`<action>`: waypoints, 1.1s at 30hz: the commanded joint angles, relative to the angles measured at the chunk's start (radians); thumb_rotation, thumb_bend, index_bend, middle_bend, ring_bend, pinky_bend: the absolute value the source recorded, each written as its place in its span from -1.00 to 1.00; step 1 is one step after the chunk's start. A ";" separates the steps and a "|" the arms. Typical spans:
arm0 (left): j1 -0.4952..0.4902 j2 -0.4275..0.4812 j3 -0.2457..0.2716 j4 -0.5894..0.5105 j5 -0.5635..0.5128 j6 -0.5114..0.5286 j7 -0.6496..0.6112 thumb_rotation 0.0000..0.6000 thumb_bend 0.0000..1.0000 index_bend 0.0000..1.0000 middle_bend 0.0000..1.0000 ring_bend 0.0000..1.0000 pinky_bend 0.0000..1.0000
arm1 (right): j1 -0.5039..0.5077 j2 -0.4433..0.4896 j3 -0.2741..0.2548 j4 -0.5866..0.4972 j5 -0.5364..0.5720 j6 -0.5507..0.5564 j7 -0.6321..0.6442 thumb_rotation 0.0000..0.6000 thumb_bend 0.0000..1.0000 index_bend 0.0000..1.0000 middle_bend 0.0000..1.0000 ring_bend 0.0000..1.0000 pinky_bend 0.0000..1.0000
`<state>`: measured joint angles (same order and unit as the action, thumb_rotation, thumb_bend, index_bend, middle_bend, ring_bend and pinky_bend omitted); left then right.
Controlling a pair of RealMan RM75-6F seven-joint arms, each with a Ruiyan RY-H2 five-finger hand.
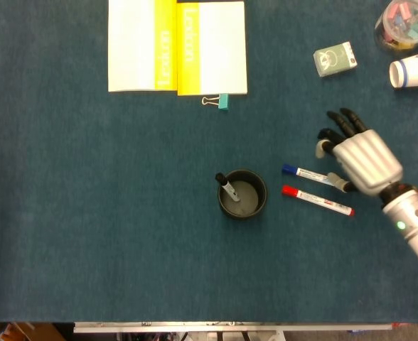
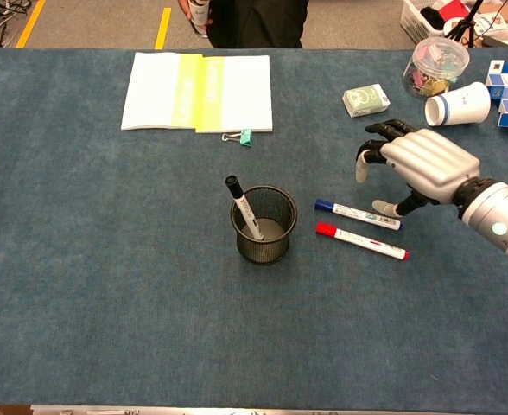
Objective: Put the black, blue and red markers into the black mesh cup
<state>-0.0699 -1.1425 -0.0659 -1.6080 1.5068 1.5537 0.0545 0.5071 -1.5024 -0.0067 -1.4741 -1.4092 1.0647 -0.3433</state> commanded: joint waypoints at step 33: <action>0.012 0.011 0.001 0.005 -0.001 0.011 -0.014 1.00 -0.28 -0.38 -0.59 -0.60 -0.81 | 0.044 -0.148 0.046 0.034 0.124 -0.082 -0.177 1.00 -0.60 -0.07 -0.38 -0.92 -1.00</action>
<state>-0.0581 -1.1311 -0.0650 -1.6032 1.5063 1.5654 0.0407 0.5513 -1.6496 0.0373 -1.4418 -1.2893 0.9809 -0.5186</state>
